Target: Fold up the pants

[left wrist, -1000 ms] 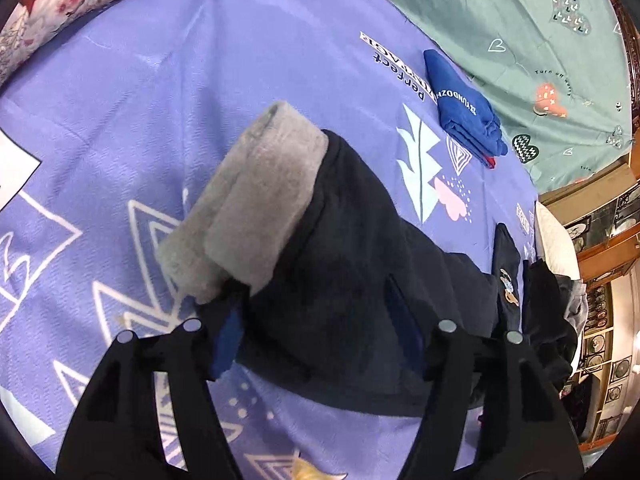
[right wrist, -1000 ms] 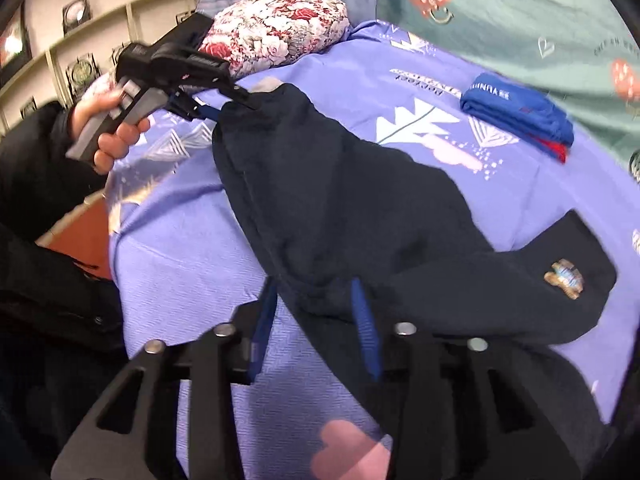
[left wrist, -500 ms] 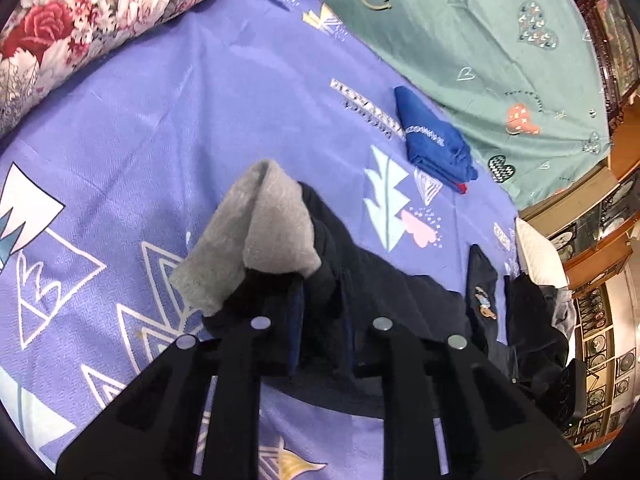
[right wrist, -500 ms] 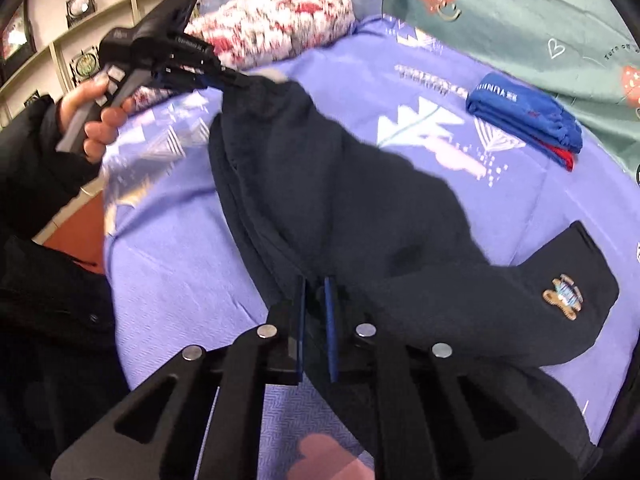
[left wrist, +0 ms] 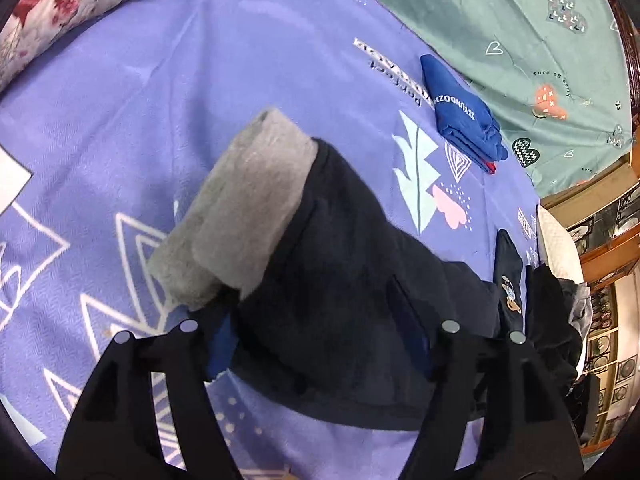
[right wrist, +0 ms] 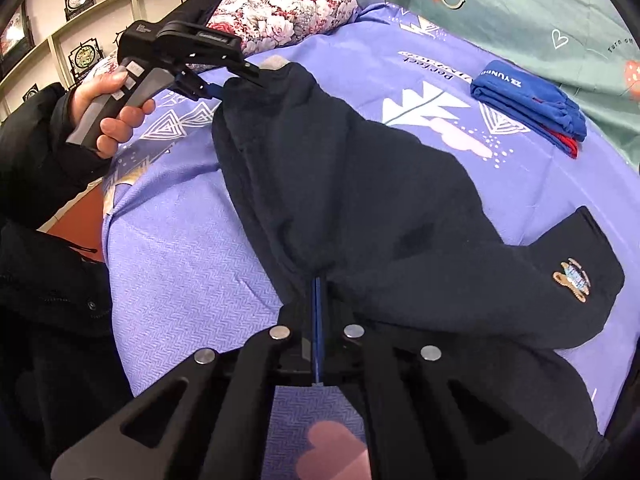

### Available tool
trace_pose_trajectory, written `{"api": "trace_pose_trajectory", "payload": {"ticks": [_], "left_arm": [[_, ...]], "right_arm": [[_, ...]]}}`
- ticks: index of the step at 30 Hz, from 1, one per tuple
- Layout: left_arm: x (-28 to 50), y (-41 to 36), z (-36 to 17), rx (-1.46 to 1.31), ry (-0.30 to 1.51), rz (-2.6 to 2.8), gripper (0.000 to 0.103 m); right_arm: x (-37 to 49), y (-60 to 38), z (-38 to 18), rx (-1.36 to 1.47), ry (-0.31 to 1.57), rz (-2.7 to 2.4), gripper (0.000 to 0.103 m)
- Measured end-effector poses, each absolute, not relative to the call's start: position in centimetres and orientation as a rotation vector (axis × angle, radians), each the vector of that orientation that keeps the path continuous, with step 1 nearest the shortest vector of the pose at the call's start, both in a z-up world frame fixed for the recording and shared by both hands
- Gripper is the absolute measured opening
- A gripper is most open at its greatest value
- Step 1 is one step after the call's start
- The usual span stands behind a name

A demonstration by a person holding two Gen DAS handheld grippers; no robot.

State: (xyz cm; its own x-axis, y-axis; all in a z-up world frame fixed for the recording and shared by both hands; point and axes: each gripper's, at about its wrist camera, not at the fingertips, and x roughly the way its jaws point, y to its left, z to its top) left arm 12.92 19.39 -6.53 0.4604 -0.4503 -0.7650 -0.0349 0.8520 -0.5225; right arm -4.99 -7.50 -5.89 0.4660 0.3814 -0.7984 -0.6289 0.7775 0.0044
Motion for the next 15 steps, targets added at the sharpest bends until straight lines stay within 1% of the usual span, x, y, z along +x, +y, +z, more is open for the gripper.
{"api": "trace_pose_trajectory", "payload": {"ticks": [1, 2, 3, 6, 11, 14, 15], "left_arm": [[12.9, 19.3, -6.2, -0.498, 1.054, -0.265, 0.053], [12.8, 19.3, -5.7, -0.49, 1.034, -0.27, 0.028], [12.7, 19.4, -5.4, -0.496, 1.018, -0.277, 0.02], [11.8, 20.4, -4.3, -0.533, 0.969, -0.283, 0.015], [9.7, 21.5, -2.7, -0.555, 0.921, -0.302, 0.013], [9.7, 21.9, -4.7, -0.527, 0.984, -0.251, 0.013], [10.2, 22.4, -6.2, -0.528, 1.029, -0.216, 0.016]], "right_arm": [[-4.9, -7.5, -6.0, -0.313, 0.893, 0.628, 0.0], [-4.7, -7.4, -6.1, -0.315, 0.896, 0.619, 0.0], [-4.6, -7.4, -6.2, -0.318, 0.9, 0.615, 0.0], [-4.1, -7.4, -6.7, -0.307, 0.923, 0.615, 0.0], [-4.4, -7.6, -6.1, -0.262, 0.923, 0.673, 0.0], [-4.2, -7.4, -6.6, -0.274, 0.941, 0.667, 0.0], [-4.2, -7.3, -6.8, -0.274, 0.946, 0.666, 0.0]]}}
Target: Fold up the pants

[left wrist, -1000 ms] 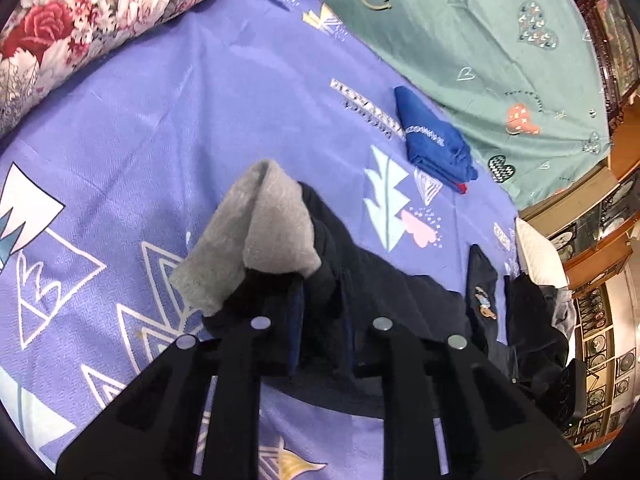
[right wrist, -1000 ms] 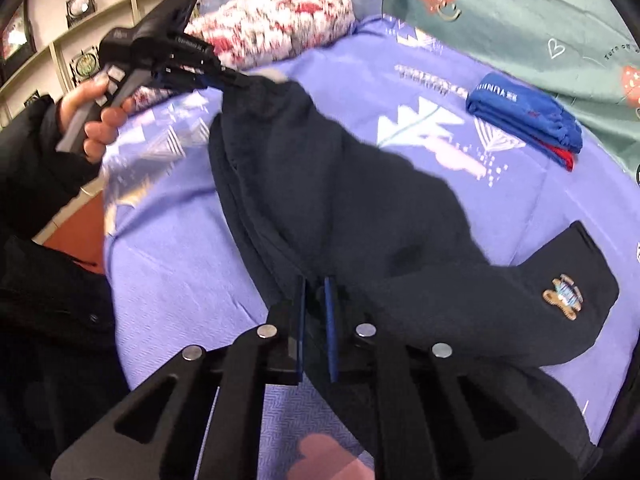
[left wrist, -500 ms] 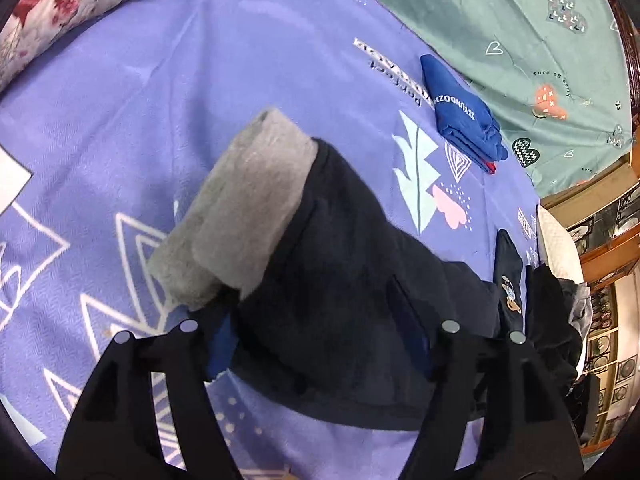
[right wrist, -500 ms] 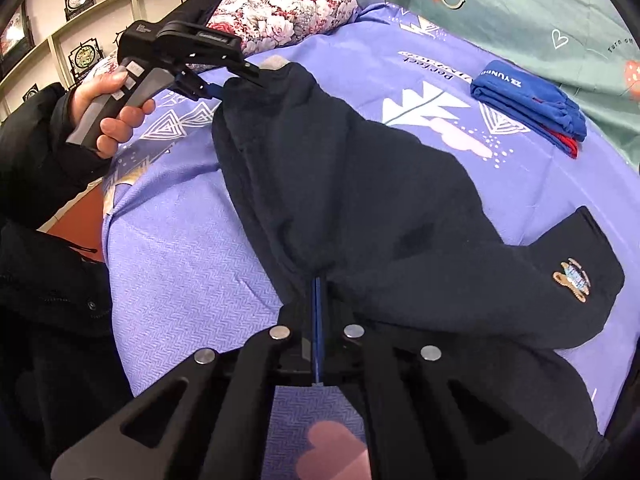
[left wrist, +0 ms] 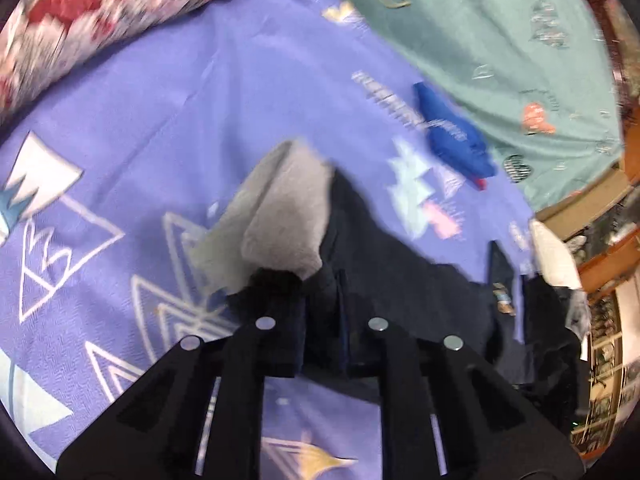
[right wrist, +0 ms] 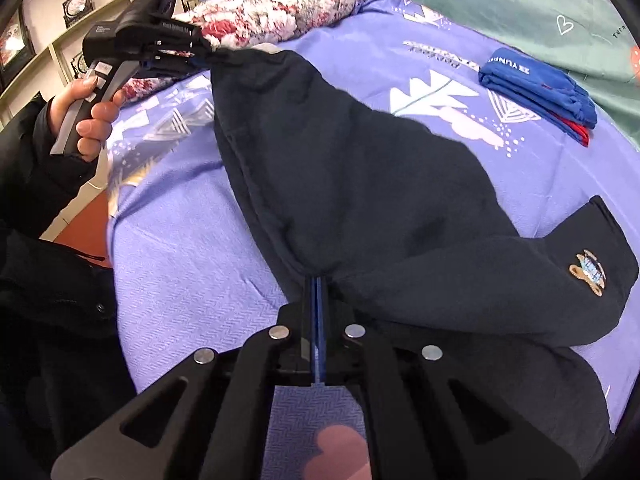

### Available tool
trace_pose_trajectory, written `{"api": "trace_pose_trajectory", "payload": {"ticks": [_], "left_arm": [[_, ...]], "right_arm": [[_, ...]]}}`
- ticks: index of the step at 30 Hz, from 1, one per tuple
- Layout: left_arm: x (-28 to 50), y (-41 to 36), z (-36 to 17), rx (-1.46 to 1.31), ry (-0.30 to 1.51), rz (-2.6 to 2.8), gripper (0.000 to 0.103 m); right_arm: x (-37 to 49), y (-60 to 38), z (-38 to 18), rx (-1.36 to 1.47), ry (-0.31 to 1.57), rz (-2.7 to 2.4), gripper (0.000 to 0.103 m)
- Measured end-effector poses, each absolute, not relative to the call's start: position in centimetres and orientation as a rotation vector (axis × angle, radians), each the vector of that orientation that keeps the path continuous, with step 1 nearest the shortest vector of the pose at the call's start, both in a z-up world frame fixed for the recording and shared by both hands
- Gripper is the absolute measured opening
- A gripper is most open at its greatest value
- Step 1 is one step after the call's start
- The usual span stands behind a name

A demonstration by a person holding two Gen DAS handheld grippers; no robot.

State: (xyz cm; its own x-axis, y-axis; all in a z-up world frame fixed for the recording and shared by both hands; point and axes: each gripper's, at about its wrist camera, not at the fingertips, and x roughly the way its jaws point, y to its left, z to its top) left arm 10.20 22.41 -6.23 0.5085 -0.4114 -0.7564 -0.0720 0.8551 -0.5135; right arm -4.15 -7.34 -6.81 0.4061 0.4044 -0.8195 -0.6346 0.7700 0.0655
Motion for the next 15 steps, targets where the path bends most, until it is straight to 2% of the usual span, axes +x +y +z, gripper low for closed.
{"api": "trace_pose_trajectory", "payload": {"ticks": [2, 4, 5, 6, 7, 8, 9, 11, 15], "left_arm": [[10.5, 23.1, -8.2, -0.54, 1.082, -0.183, 0.024], [10.3, 23.1, -8.1, -0.538, 1.089, -0.187, 0.027], [10.0, 22.9, -7.4, -0.519, 1.092, -0.191, 0.032], [9.7, 22.8, -6.6, -0.501, 1.087, -0.194, 0.039], [9.4, 22.8, -5.7, -0.478, 1.074, -0.188, 0.047], [8.8, 22.7, -4.5, -0.441, 1.048, -0.166, 0.064], [8.1, 22.4, -2.8, -0.391, 0.995, -0.145, 0.067], [7.0, 21.2, 0.3, -0.325, 0.918, -0.175, 0.07], [6.9, 16.3, 1.3, -0.227, 0.908, -0.279, 0.076]], "right_arm": [[-4.2, -7.5, -6.5, -0.259, 0.939, 0.664, 0.001], [-4.4, -8.1, -5.4, -0.236, 0.906, 0.645, 0.02], [-4.5, -8.9, -4.3, -0.216, 0.861, 0.6, 0.042], [-4.3, -9.9, -3.3, -0.196, 0.822, 0.541, 0.058], [-3.7, -11.7, -1.8, -0.154, 0.783, 0.451, 0.062], [-3.1, -13.1, -0.9, -0.111, 0.766, 0.399, 0.071], [-2.3, -15.1, 0.0, -0.054, 0.754, 0.33, 0.083], [0.1, -18.8, 1.0, 0.033, 0.785, 0.155, 0.1], [6.9, -21.4, -0.2, 0.039, 0.934, -0.046, 0.1]]}}
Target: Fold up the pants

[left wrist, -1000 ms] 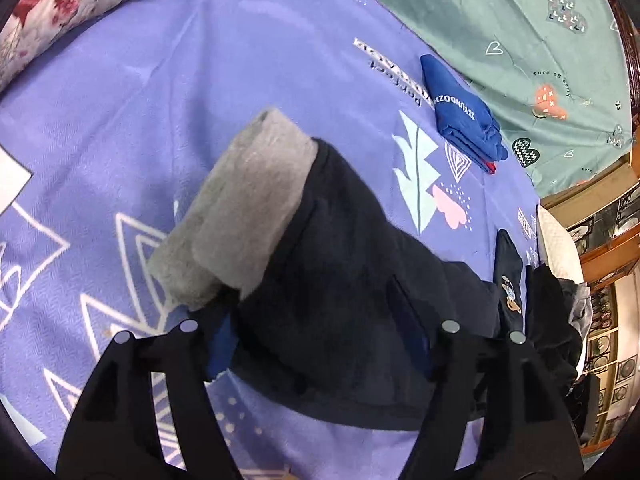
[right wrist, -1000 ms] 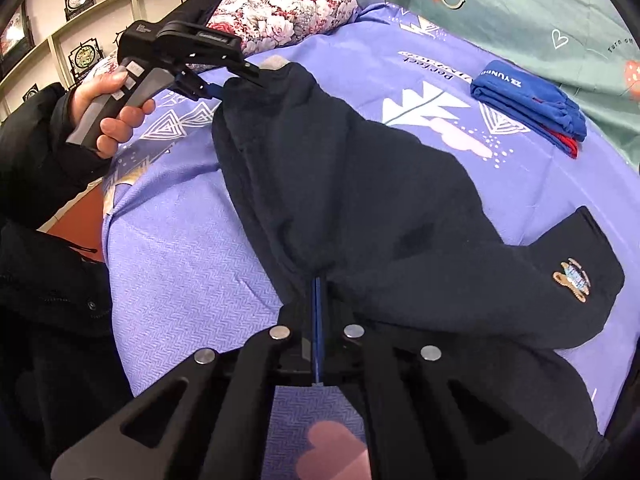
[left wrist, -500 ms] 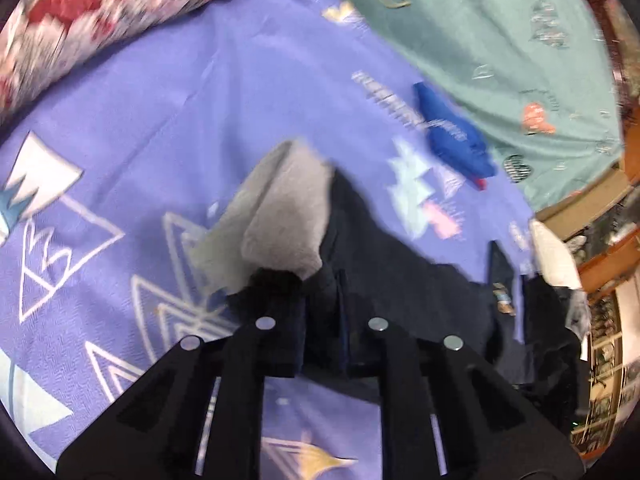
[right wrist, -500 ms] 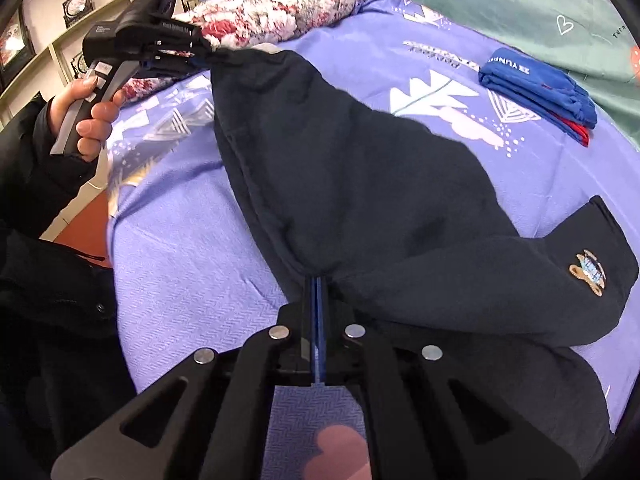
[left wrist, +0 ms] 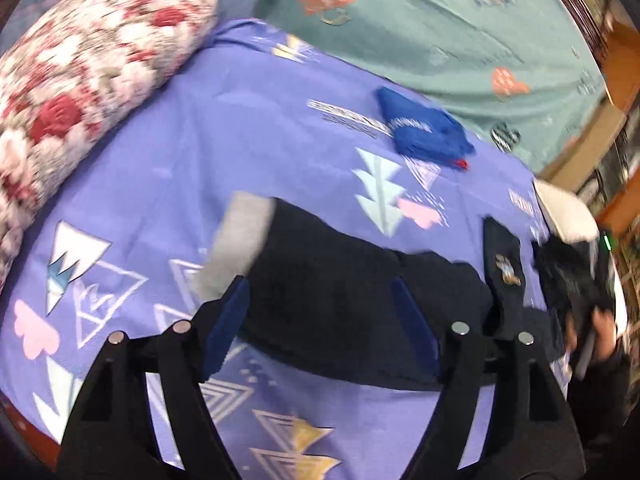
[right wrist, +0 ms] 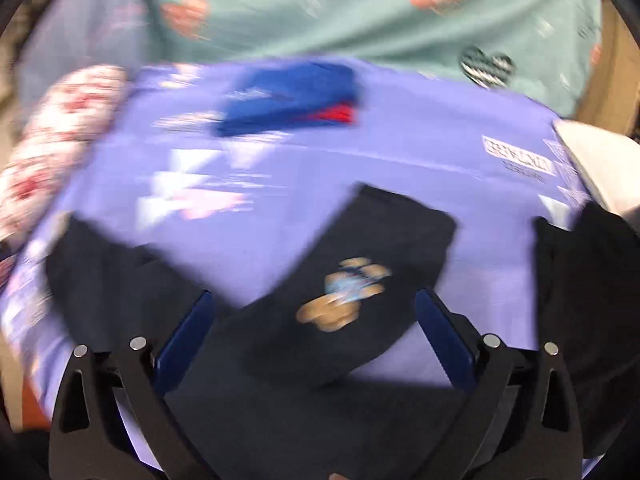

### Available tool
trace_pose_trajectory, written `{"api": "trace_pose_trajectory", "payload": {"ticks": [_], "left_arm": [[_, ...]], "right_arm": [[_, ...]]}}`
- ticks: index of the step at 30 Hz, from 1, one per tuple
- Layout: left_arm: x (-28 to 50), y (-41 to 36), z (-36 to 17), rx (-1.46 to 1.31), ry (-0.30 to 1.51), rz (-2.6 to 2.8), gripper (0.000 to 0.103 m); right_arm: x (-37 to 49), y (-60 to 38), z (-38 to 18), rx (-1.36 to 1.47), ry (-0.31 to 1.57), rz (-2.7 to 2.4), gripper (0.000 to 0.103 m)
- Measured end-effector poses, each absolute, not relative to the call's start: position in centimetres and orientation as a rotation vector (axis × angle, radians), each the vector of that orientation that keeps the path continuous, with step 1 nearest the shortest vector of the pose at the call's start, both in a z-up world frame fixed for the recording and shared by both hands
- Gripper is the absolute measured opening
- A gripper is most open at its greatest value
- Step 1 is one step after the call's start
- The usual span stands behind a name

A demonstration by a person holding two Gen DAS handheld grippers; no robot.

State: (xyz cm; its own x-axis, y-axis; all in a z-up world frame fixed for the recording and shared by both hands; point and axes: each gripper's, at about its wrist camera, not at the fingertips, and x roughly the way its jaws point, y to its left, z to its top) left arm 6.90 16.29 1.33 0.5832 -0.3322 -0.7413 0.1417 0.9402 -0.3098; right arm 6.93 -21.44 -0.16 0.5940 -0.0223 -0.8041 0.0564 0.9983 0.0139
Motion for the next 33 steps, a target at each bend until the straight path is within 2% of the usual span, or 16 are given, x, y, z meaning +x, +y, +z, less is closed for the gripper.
{"api": "trace_pose_trajectory", "payload": {"ticks": [5, 7, 8, 9, 10, 11, 12, 15, 20, 25, 29, 31, 32, 33], "left_arm": [[8.3, 11.9, -3.7, -0.174, 1.038, -0.335, 0.076], [8.5, 11.2, -5.6, -0.151, 1.075, -0.326, 0.076], [8.5, 11.2, -5.8, -0.144, 1.072, -0.326, 0.076], [8.4, 11.3, -5.8, -0.139, 1.067, -0.332, 0.076], [8.3, 11.5, -5.8, -0.14, 1.066, -0.34, 0.076], [8.3, 11.6, -5.8, -0.142, 1.065, -0.347, 0.076], [8.4, 11.8, -5.9, -0.153, 1.07, -0.352, 0.076], [8.3, 12.0, -6.0, -0.157, 1.066, -0.357, 0.076], [8.2, 12.4, -6.3, -0.188, 1.044, -0.38, 0.077], [8.2, 12.7, -6.2, -0.209, 1.044, -0.395, 0.077], [8.1, 12.7, -6.1, -0.202, 1.048, -0.397, 0.077], [7.9, 12.8, -6.0, -0.207, 1.046, -0.398, 0.077], [7.8, 12.9, -6.0, -0.209, 1.045, -0.399, 0.077], [7.8, 13.0, -6.0, -0.212, 1.044, -0.399, 0.077]], "right_arm": [[13.4, -20.0, -4.1, -0.005, 1.058, -0.145, 0.098], [15.0, -19.6, -6.3, -0.051, 1.125, -0.171, 0.076], [15.2, -19.9, -7.3, -0.048, 1.153, -0.167, 0.054], [14.9, -20.1, -7.3, -0.026, 1.138, -0.15, 0.039], [14.4, -20.5, -7.2, -0.019, 1.131, -0.123, 0.032], [14.0, -20.6, -7.2, -0.035, 1.134, -0.112, 0.012], [13.5, -21.1, -7.2, -0.028, 1.14, -0.087, 0.005], [10.0, -24.4, -5.9, 0.045, 1.072, -0.104, 0.005], [-3.0, -31.7, -1.9, 0.323, 0.803, -0.149, 0.005], [-10.7, -34.3, -5.2, 0.52, 0.748, -0.133, 0.005], [-12.6, -35.2, -6.7, 0.659, 0.747, -0.122, 0.013], [-13.2, -35.5, -6.3, 0.679, 0.757, -0.139, 0.037], [-13.6, -35.6, -6.2, 0.683, 0.751, -0.177, 0.057], [-14.2, -35.7, -6.2, 0.696, 0.742, -0.204, 0.058]]}}
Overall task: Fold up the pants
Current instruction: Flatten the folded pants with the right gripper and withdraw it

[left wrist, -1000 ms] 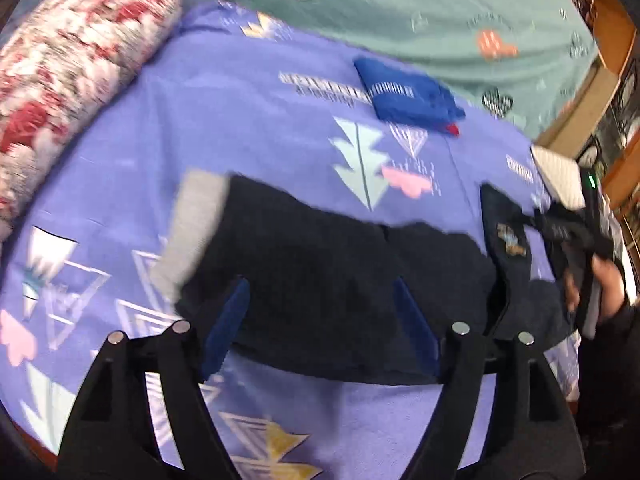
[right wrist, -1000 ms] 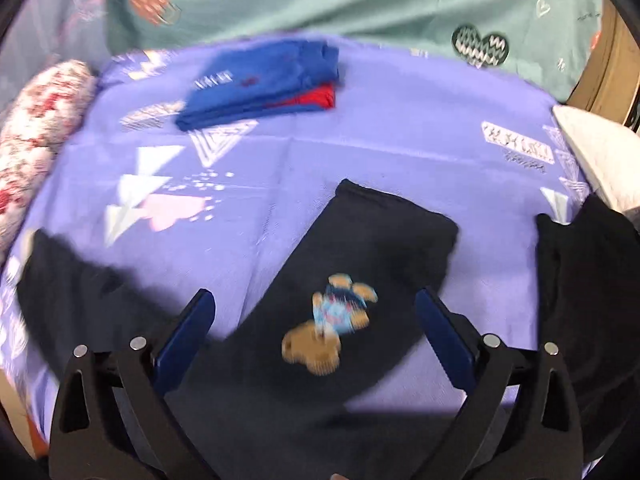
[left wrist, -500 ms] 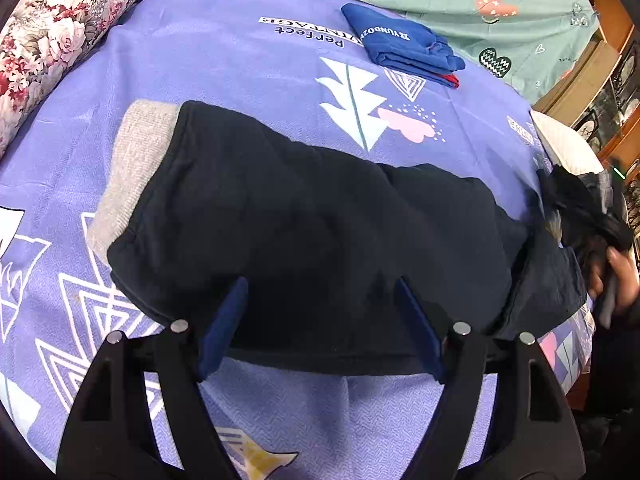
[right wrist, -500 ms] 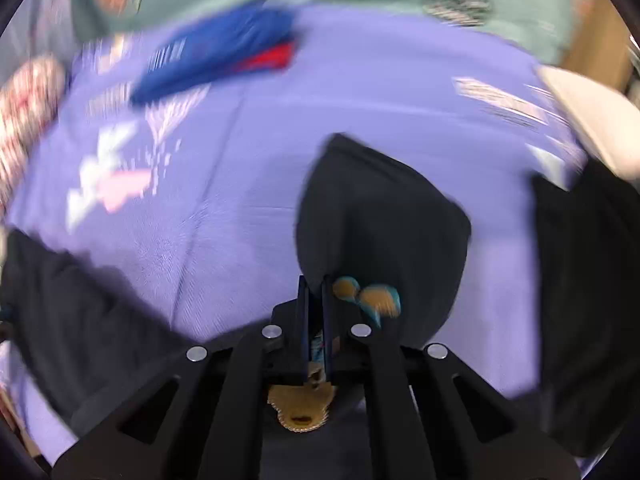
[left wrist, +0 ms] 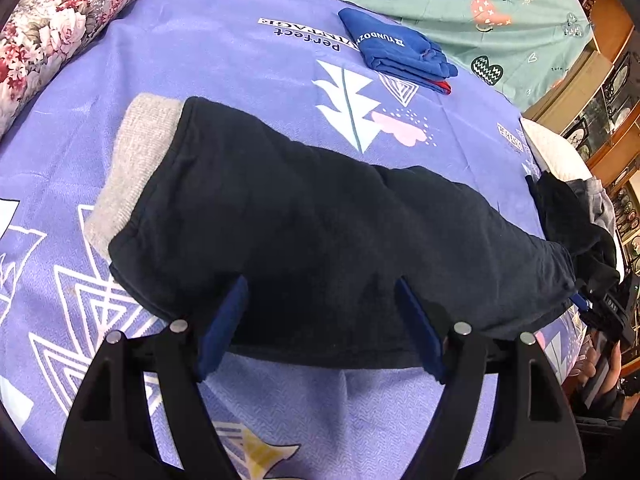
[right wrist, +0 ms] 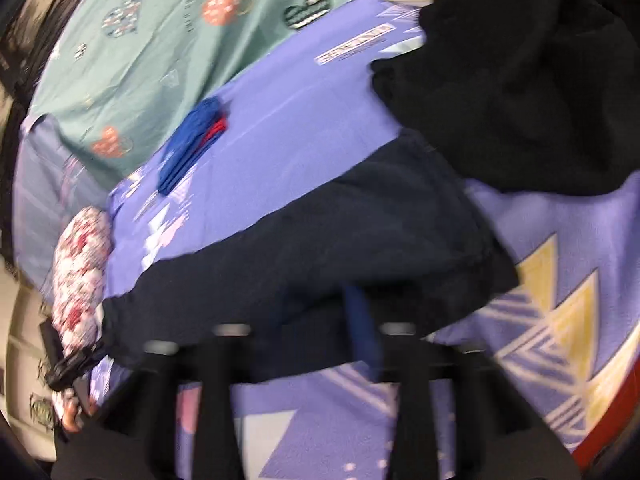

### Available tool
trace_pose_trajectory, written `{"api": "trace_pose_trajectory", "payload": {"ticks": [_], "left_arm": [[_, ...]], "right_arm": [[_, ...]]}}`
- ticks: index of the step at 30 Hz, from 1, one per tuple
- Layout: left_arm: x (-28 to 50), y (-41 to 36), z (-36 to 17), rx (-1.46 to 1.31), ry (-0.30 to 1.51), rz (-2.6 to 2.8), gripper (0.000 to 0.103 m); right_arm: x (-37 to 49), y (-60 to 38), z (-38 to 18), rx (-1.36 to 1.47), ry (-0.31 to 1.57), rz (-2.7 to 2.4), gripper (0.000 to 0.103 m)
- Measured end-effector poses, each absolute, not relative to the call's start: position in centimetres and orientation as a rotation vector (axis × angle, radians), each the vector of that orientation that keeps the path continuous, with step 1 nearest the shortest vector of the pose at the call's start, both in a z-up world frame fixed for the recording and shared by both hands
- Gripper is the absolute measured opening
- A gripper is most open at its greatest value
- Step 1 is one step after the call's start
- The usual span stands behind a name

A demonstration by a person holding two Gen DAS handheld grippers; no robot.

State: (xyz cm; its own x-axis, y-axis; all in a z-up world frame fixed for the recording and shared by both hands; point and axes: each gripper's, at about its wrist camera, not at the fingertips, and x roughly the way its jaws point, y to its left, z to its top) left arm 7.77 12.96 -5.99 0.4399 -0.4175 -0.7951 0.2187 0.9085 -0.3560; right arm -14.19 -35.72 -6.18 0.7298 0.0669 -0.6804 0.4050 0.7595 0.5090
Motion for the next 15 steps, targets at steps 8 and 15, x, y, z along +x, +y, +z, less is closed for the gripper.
{"api": "trace_pose_trajectory", "payload": {"ticks": [8, 15], "left_arm": [[7.8, 13.1, -6.0, -0.221, 1.045, -0.399, 0.078], [7.6, 13.2, -5.9, -0.21, 1.056, -0.395, 0.078]], "right_arm": [[-13.5, -38.1, -7.8, 0.758, 0.773, -0.253, 0.006], [-15.5, -36.8, -3.9, 0.639, 0.717, -0.237, 0.004]]}}
